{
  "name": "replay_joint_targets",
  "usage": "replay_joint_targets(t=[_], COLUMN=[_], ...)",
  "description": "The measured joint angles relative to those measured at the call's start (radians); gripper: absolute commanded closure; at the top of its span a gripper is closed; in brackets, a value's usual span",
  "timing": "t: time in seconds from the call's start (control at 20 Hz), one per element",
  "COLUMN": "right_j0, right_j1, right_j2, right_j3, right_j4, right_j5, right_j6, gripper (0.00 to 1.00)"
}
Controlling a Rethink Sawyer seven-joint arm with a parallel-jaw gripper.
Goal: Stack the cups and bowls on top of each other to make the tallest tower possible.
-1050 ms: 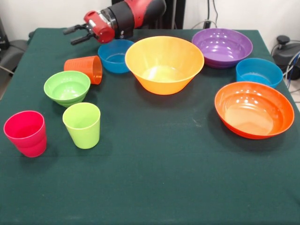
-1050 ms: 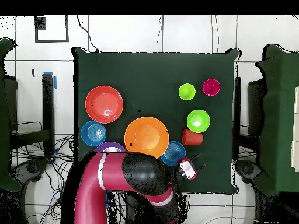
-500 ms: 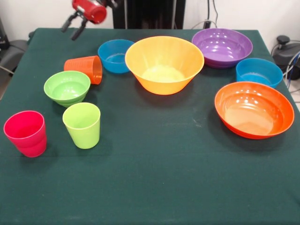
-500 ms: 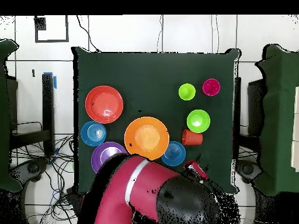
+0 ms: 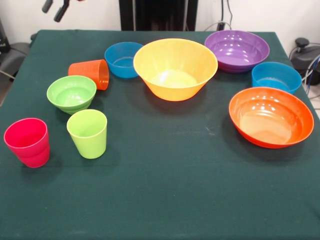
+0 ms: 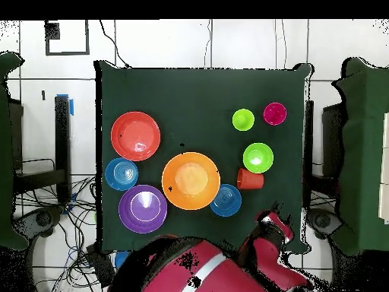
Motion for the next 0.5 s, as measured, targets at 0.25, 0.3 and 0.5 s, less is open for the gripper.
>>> replay_joint_targets(t=[0.25, 0.3, 0.5], right_j0=[0.002, 0.002, -0.006], right_j1=[-0.085, -0.094, -0.145], right_j2=[0.007, 0.011, 0.051], right_j3=[-0.004, -0.004, -0.004], right_j4=[-0.054, -0.059, -0.091], right_j5=[0.067, 0.076, 0.130], right_j6=[0.000, 0.000, 0.000], gripper=[0.00, 0.00, 0.00])
